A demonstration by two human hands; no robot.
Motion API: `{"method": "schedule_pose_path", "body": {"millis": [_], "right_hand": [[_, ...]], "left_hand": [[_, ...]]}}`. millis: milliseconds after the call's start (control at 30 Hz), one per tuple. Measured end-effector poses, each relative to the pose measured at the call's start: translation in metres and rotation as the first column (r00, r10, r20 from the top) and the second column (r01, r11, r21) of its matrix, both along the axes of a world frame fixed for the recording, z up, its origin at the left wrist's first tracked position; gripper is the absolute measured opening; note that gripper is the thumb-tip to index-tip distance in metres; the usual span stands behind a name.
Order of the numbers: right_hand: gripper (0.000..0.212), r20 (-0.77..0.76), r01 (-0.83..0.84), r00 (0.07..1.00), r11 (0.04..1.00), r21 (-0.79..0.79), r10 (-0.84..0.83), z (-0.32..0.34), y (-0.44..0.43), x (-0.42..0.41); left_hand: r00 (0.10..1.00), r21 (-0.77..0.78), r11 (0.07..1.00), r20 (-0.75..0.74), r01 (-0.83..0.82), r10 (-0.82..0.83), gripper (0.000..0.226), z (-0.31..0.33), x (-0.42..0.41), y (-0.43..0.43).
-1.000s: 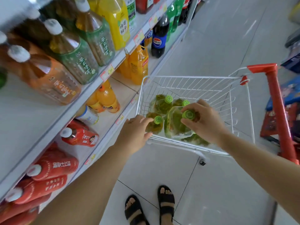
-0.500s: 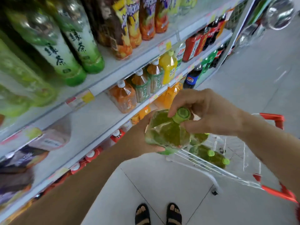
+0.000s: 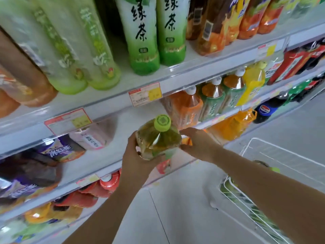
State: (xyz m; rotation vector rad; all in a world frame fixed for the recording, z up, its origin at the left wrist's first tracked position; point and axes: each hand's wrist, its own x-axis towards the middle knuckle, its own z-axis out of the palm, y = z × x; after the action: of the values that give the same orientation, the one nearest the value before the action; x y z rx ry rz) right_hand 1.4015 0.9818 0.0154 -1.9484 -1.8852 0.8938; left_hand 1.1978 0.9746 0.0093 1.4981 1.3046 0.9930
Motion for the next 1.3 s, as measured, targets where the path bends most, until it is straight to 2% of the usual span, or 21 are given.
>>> {"method": "schedule_pose_path", "body": {"millis": [100, 167, 267, 333, 400, 500, 567, 667, 867, 1000, 1067, 1133, 1233, 1300], "right_hand": [[0.047, 0.18, -0.146, 0.974, 0.988, 0.044, 0.136, -0.044, 0.036, -0.016], [0.046, 0.361, -0.214, 0.914, 0.976, 0.039, 0.186, -0.067, 0.056, -0.02], [0.043, 0.555, -0.31, 0.805, 0.946, 0.089, 0.211, -0.112, 0.073, -0.022], [0.041, 0.623, -0.379, 0.762, 0.901, 0.21, 0.176, -0.139, 0.079, -0.024], [0.037, 0.615, -0.411, 0.778, 0.843, 0.348, 0.126, -0.154, 0.081, -0.023], [0.031, 0.604, -0.446, 0.791, 0.768, 0.46, 0.097, -0.166, 0.087, -0.015], [0.024, 0.584, -0.45, 0.801, 0.778, 0.439, 0.133, -0.168, 0.09, -0.014], [0.024, 0.609, -0.454, 0.782, 0.79, 0.413, 0.131, -0.163, 0.085, -0.016], [0.029, 0.599, -0.433, 0.782, 0.84, 0.328, 0.17, -0.148, 0.084, -0.018], [0.031, 0.605, -0.43, 0.777, 0.847, 0.312, 0.171, -0.151, 0.085, -0.018], [0.031, 0.604, -0.423, 0.78, 0.85, 0.314, 0.165, -0.15, 0.085, -0.018], [0.03, 0.604, -0.421, 0.78, 0.851, 0.313, 0.163, -0.149, 0.084, -0.017], [0.031, 0.623, -0.426, 0.765, 0.852, 0.303, 0.161, -0.148, 0.083, -0.018], [0.032, 0.621, -0.416, 0.766, 0.866, 0.278, 0.169, -0.146, 0.086, -0.017]], "left_hand": [[0.997, 0.096, 0.994, 0.045, -0.059, 0.055, 0.078, -0.029, 0.001, 0.027], [0.994, 0.174, 0.98, 0.061, -0.098, 0.088, 0.081, -0.052, 0.0, 0.045], [0.992, 0.301, 0.946, 0.085, -0.116, 0.094, 0.077, -0.086, -0.004, 0.071], [0.993, 0.372, 0.921, 0.08, -0.113, 0.09, 0.075, -0.103, -0.008, 0.086], [0.994, 0.411, 0.906, 0.08, -0.106, 0.08, 0.077, -0.119, -0.01, 0.099], [0.99, 0.41, 0.904, 0.116, -0.123, 0.083, 0.082, -0.134, -0.009, 0.118], [0.988, 0.36, 0.923, 0.119, -0.135, 0.098, 0.073, -0.136, -0.004, 0.131], [0.99, 0.28, 0.951, 0.088, -0.133, 0.112, 0.059, -0.131, 0.0, 0.157], [0.993, 0.254, 0.961, -0.002, -0.113, 0.117, 0.068, -0.119, 0.008, 0.205], [0.985, 0.24, 0.959, -0.047, -0.15, 0.166, 0.089, -0.121, 0.014, 0.237], [0.977, 0.209, 0.965, -0.105, -0.16, 0.184, 0.108, -0.121, 0.014, 0.245], [0.962, 0.217, 0.962, -0.179, -0.167, 0.208, 0.114, -0.12, 0.014, 0.238], [0.916, 0.346, 0.919, -0.275, -0.187, 0.29, 0.095, -0.124, 0.012, 0.194], [0.905, 0.476, 0.87, -0.299, -0.132, 0.301, 0.076, -0.133, 0.017, 0.151]]}}
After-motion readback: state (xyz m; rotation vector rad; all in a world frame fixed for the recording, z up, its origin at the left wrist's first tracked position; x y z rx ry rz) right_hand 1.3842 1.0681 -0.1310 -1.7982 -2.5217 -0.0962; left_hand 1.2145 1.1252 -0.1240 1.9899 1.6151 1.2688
